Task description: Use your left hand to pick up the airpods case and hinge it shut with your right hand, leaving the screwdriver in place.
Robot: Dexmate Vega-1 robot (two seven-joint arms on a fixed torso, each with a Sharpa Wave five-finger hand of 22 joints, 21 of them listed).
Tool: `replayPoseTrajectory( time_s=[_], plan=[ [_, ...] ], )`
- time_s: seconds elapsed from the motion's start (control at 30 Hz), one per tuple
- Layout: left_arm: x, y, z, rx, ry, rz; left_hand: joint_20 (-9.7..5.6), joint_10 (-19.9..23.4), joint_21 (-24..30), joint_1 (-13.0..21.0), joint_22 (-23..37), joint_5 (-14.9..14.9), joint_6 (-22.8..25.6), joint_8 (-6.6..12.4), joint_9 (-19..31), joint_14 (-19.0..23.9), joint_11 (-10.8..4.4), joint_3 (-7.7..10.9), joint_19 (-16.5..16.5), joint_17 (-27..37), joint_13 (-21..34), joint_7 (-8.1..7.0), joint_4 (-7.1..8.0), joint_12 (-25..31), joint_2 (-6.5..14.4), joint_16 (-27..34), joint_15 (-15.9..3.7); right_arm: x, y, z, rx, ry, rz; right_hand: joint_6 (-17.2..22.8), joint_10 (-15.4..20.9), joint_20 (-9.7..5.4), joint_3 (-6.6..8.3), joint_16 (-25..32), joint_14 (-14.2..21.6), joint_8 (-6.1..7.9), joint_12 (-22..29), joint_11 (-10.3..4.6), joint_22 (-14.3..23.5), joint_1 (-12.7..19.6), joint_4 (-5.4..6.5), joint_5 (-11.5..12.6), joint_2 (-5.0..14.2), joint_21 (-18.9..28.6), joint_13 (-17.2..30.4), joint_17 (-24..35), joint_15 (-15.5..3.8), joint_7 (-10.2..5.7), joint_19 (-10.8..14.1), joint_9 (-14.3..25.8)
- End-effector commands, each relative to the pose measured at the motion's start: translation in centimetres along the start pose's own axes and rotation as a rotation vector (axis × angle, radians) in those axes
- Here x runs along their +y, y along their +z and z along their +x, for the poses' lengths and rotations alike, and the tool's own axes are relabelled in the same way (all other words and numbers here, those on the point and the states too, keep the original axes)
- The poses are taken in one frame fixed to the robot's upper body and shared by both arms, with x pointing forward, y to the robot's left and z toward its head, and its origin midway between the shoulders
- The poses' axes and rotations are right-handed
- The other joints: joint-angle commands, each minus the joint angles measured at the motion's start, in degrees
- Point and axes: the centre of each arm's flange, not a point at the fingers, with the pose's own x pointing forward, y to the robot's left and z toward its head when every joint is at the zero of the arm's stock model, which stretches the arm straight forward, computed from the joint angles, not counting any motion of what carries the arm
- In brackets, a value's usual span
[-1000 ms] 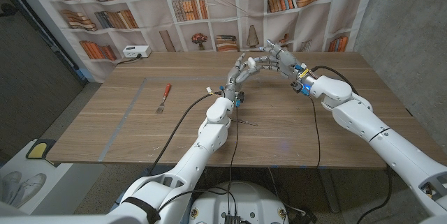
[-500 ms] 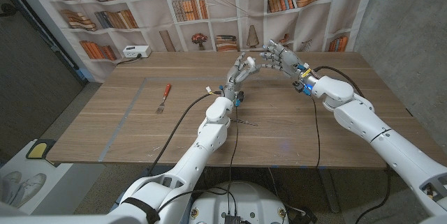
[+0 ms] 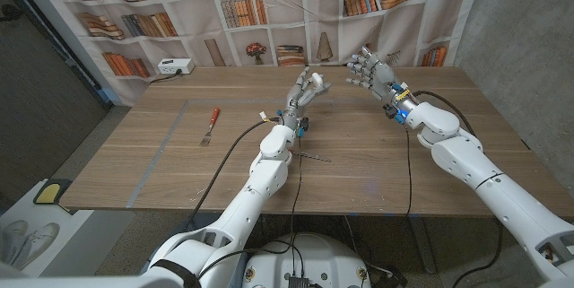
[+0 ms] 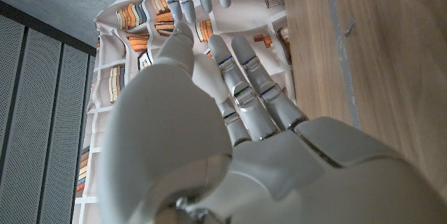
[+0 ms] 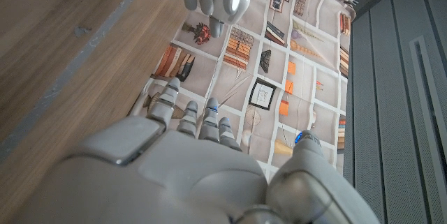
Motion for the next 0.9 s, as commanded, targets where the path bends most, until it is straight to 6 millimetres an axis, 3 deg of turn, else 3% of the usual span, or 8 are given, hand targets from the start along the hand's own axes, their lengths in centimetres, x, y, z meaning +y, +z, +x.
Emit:
replayPoseTrajectory(
  time_s=[0.03, 0.47, 0.9],
  plan=[
    [1.7, 1.5, -1.0, -0.018, 0.033, 0.035, 0.05, 13.68, 0.35, 2.39, 0.02, 0.27, 0.49, -0.1, 0.34, 0.53, -3.12, -0.15, -0.4, 0.17, 0.12, 0.04, 0.17, 0.37, 2.76, -0.29, -0.21, -1.1, -1.0, -0.8, -0.073, 0.001, 0.184, 0.3, -0.23, -0.75, 0.19, 0.12, 0.13, 0.43, -0.05, -0.06, 0.12, 0.51, -0.44, -0.16, -0.2, -0.01, -0.07, 0.08, 0.09, 0.15, 0.0, 0.34],
    [2.7, 1.8, -2.0, -0.034, 0.036, 0.056, -0.06, 13.88, 0.91, 2.43, -0.11, 0.27, 0.7, -0.15, 0.34, 0.73, -3.13, -0.2, -0.64, 0.29, 0.16, -0.11, 0.17, 0.41, 2.71, -0.46, -0.22, -0.6, -1.2, -1.8, -0.099, -0.063, 0.16, 0.4, -0.89, -1.24, 0.08, 0.12, -0.13, 0.4, -0.07, 0.3, 0.09, 0.31, -0.42, -0.21, -0.41, 0.0, -0.44, -0.1, -0.01, 0.16, -0.18, 0.33],
    [1.9, 1.7, -2.3, -0.026, 0.033, 0.083, -0.02, 14.04, 1.56, 2.46, -0.24, 0.26, 0.76, -0.27, 0.35, 0.66, -3.1, -0.26, -1.01, 0.28, 0.17, -0.1, 0.2, 0.39, 2.68, -0.85, -0.23, -1.6, -2.7, -2.3, -0.074, -0.046, 0.196, 0.64, -0.74, -1.26, -0.01, 0.14, -0.26, 0.43, 0.13, 0.35, 0.07, 0.14, -0.4, -0.23, -0.57, -0.07, -0.72, -0.25, -0.53, -0.03, -0.52, 0.32]
  ],
)
